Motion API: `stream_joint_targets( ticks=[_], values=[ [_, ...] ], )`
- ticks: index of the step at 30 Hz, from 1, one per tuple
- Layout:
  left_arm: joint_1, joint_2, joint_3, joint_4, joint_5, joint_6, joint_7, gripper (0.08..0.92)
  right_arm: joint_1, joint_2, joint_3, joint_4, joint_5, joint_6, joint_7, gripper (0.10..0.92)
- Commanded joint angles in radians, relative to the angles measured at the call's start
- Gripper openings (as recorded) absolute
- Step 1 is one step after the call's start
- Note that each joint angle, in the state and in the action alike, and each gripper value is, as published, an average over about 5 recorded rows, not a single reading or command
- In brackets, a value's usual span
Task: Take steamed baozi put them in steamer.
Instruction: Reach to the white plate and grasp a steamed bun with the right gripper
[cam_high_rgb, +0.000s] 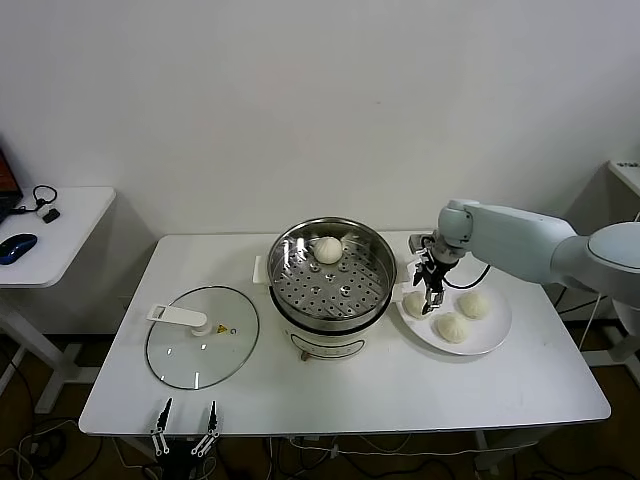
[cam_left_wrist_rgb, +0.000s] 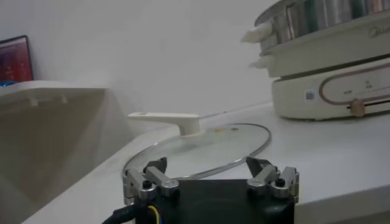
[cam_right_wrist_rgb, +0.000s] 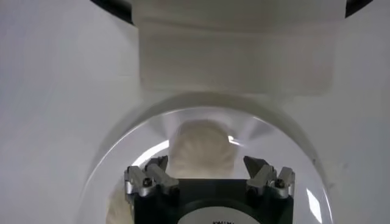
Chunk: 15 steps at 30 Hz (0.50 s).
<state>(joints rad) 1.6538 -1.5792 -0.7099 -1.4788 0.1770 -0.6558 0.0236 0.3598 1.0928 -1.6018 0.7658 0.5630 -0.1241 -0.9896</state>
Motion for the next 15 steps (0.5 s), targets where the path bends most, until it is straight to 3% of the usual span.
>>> stream_joint_targets(
  ticks=[1,11,15],
  values=[
    [0.001,0.002,0.000,0.002,0.000,-0.001,0.000,0.823,-0.050,0.013,0.052,-0.053,-0.023,0.003,0.006,0.823],
    [0.001,0.004,-0.001,0.000,0.001,0.001,0.000,0.823,-0.053,0.017,0.051,-0.057,-0.039,0.003,-0.002,0.811],
    [0.000,0.003,-0.001,0.001,0.002,0.001,-0.001,0.823,-0.051,0.017,0.051,-0.057,-0.045,0.004,-0.006,0.732]
  ],
)
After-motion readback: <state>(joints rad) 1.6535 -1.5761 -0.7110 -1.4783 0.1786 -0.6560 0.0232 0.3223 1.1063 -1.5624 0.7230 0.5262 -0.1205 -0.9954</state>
